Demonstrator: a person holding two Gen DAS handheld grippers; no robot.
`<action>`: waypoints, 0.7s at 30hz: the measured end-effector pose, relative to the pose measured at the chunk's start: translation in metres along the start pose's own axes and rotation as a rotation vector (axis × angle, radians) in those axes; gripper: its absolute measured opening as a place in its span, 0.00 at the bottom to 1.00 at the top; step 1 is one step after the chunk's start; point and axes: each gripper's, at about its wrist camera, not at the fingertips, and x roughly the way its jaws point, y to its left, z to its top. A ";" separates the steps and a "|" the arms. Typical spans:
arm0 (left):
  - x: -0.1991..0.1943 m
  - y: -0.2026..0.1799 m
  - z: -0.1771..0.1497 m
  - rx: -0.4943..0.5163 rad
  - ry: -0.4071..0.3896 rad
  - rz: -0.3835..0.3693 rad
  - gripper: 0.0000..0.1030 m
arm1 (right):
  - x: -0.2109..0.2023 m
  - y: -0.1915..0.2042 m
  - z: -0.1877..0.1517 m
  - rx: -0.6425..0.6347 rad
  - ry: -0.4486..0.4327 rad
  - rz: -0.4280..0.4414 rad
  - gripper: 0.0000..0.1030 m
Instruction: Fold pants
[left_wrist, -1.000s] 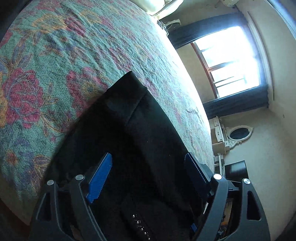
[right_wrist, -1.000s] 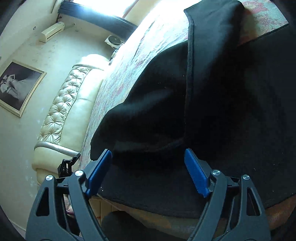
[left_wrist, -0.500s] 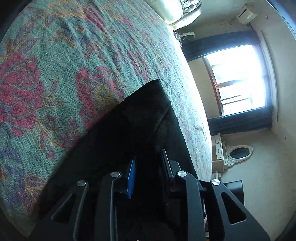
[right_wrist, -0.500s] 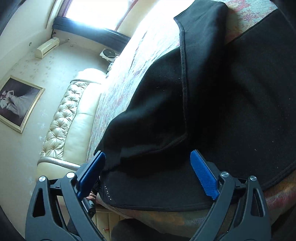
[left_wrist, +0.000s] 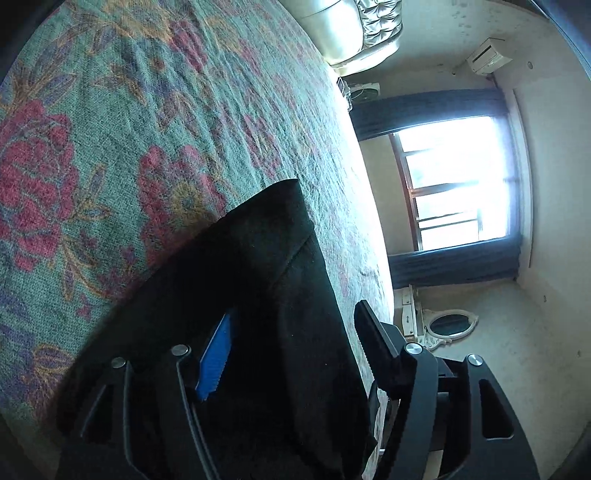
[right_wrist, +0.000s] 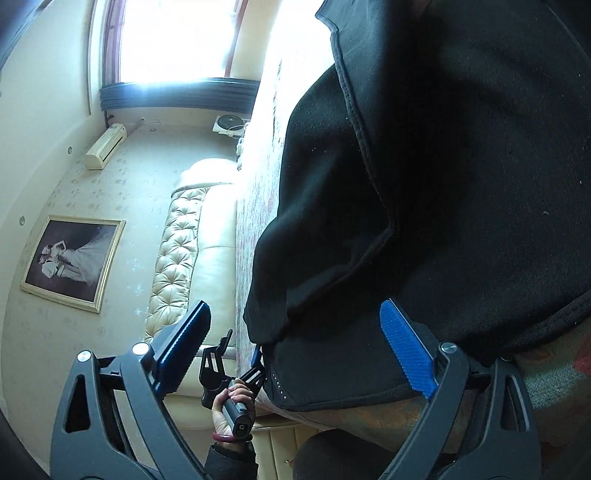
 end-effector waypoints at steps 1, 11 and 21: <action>0.003 -0.002 0.000 0.002 0.002 0.001 0.67 | 0.000 0.000 0.001 -0.001 -0.003 0.002 0.91; 0.004 -0.014 0.002 0.038 -0.064 0.010 0.13 | 0.003 0.004 -0.003 0.011 -0.050 -0.048 0.91; 0.001 -0.020 0.008 0.057 -0.068 -0.019 0.12 | 0.028 0.013 0.009 0.004 -0.136 -0.140 0.89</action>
